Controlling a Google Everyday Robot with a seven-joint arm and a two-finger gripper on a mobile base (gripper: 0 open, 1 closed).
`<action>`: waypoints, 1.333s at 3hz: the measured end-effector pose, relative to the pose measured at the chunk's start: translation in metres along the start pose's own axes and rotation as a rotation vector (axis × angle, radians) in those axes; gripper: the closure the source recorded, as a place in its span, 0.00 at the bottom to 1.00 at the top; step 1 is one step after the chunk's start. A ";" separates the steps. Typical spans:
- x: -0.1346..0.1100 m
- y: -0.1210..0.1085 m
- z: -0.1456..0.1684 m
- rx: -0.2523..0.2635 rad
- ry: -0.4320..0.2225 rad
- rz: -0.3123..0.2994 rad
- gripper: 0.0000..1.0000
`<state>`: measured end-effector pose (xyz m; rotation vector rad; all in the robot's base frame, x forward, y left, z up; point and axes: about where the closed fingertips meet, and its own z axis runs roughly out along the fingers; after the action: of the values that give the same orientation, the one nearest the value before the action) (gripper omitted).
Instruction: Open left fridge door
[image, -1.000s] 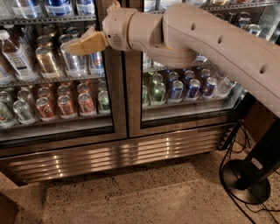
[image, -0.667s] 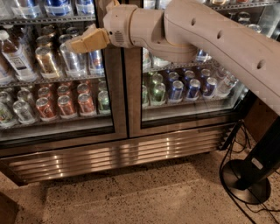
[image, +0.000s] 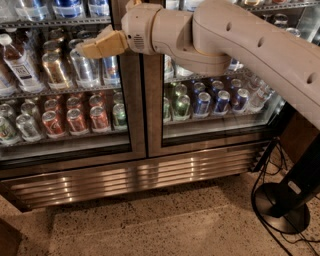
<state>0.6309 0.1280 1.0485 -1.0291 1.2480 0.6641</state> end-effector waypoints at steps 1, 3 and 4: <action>-0.018 0.004 0.005 -0.042 0.003 -0.038 0.00; -0.003 0.008 0.009 -0.084 0.035 -0.001 0.00; -0.002 0.008 0.009 -0.090 0.039 0.008 0.00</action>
Offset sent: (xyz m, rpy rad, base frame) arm 0.0163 0.0398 -0.1449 -0.0244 0.5383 0.2235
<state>0.6273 0.1394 1.0483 -1.1161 1.2660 0.7145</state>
